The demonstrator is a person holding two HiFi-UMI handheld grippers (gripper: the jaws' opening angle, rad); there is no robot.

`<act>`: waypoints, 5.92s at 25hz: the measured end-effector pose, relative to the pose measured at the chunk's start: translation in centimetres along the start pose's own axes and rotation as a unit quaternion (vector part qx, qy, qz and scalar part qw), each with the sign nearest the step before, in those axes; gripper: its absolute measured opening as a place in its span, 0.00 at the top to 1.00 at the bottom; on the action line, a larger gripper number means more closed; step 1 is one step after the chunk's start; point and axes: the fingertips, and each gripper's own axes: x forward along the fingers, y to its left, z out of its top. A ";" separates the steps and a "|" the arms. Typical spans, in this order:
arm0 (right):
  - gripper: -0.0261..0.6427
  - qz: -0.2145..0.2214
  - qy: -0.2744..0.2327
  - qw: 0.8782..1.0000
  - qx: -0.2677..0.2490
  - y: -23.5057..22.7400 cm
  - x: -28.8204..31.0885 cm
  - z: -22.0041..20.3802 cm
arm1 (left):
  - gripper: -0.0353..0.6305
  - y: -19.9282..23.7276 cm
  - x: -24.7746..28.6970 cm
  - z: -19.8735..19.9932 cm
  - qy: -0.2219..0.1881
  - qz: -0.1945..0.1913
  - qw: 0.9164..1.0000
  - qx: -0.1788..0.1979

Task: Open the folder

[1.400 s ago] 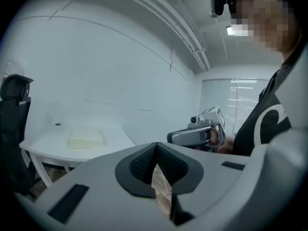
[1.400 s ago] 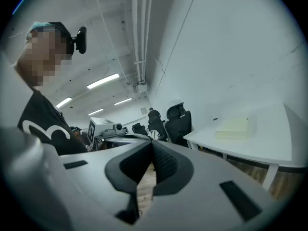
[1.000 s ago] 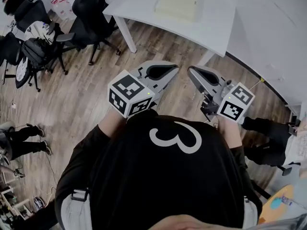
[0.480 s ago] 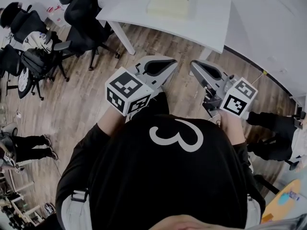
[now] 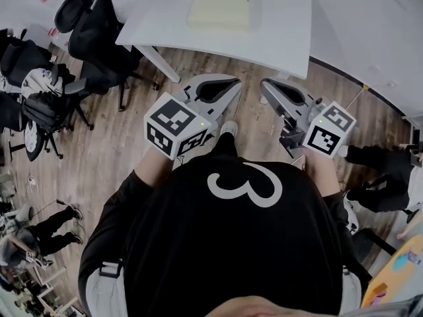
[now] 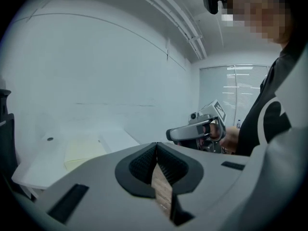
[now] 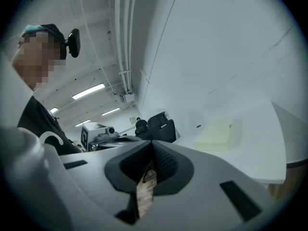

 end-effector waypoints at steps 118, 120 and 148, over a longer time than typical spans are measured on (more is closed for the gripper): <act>0.92 -0.154 0.129 0.979 0.039 -37.2 19.9 -7.0 | 0.82 31.2 25.1 -12.3 0.265 -0.012 0.915 0.303; 0.92 -0.154 0.127 0.979 0.040 -37.2 20.0 -7.0 | 0.81 31.3 25.4 -12.3 0.269 -0.007 0.909 0.318; 0.92 -0.192 0.129 0.973 -0.026 -37.7 20.4 -7.0 | 0.88 31.6 25.0 -11.9 0.260 0.026 0.906 0.332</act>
